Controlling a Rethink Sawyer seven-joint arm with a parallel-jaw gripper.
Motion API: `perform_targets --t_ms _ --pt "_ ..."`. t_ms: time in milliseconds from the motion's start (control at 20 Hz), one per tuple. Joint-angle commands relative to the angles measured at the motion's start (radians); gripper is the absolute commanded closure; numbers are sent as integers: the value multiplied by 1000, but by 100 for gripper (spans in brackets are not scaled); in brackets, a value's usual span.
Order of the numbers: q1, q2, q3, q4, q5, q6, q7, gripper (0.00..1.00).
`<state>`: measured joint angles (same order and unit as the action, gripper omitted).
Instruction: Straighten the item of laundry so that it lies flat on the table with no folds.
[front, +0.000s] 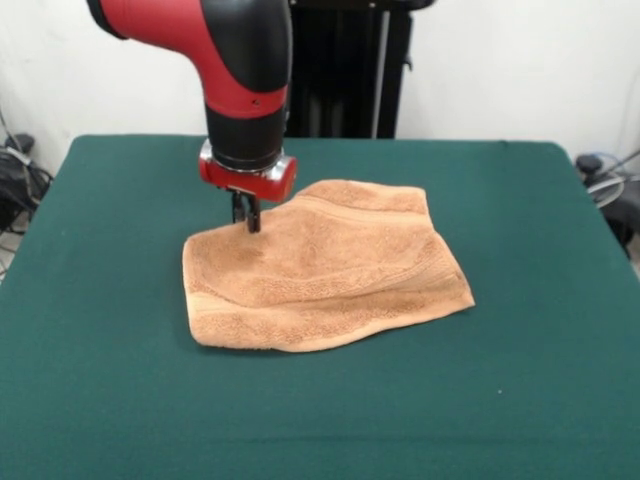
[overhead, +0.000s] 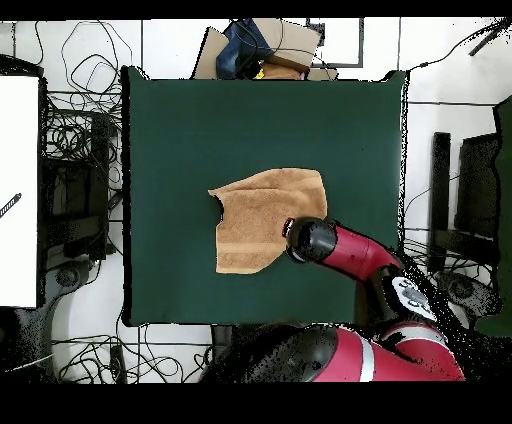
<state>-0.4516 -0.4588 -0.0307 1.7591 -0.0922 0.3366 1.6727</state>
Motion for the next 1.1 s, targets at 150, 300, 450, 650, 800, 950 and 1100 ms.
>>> perform_targets --t_ms 150,300,450,650,800,950,1100 --pt "8 -67 43 -40 19 -6 132 100" --pt "3 -77 46 -42 26 17 129 100" --pt "0 -83 46 -37 27 25 129 100" --pt "1 -86 41 -34 32 37 133 100" --pt "12 -89 32 -28 35 38 147 100" --pt "19 -95 28 -19 38 35 157 100" --pt "31 -100 17 -12 41 27 172 100"
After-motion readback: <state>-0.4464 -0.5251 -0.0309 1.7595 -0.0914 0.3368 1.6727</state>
